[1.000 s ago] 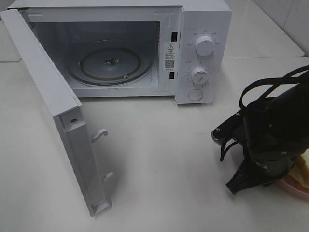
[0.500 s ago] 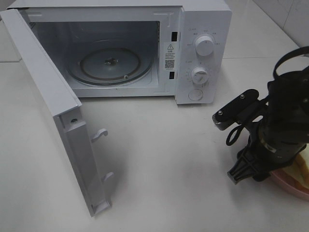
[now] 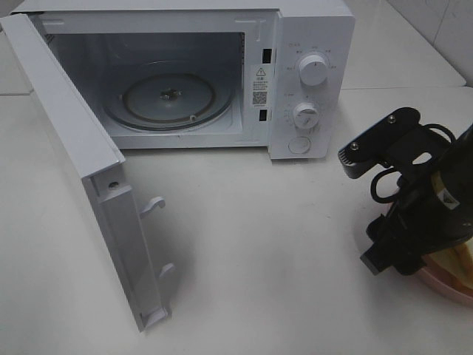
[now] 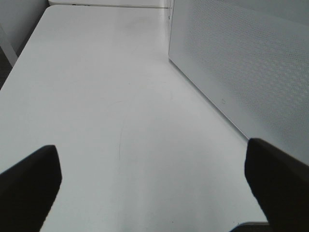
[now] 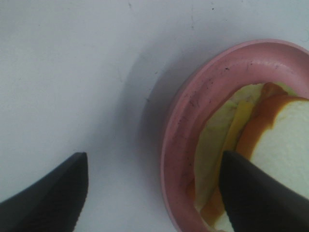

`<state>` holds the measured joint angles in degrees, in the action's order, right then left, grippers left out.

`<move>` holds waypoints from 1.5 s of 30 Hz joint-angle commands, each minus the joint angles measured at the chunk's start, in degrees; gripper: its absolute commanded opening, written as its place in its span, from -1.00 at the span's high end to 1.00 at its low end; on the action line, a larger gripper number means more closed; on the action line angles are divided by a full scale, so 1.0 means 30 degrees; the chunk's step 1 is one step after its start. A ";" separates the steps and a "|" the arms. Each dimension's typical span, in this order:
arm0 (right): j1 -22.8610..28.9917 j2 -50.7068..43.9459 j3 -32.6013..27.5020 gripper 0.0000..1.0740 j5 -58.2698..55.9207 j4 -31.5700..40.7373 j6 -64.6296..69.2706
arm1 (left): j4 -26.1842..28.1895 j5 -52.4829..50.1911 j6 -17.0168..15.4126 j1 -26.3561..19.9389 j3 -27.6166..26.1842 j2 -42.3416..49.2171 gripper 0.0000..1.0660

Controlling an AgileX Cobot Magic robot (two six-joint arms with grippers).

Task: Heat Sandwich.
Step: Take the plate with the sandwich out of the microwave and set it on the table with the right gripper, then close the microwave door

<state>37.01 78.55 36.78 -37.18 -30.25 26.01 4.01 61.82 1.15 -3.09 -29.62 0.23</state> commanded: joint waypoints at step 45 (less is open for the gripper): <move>-0.1623 -1.7895 0.0038 -0.39 -0.8365 0.7678 -0.7448 | -0.0019 -0.0153 -0.0057 0.0000 0.0038 0.0401 -0.84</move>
<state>33.69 26.18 36.78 -61.36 -7.33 3.44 4.01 61.82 1.15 -3.09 -29.62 0.23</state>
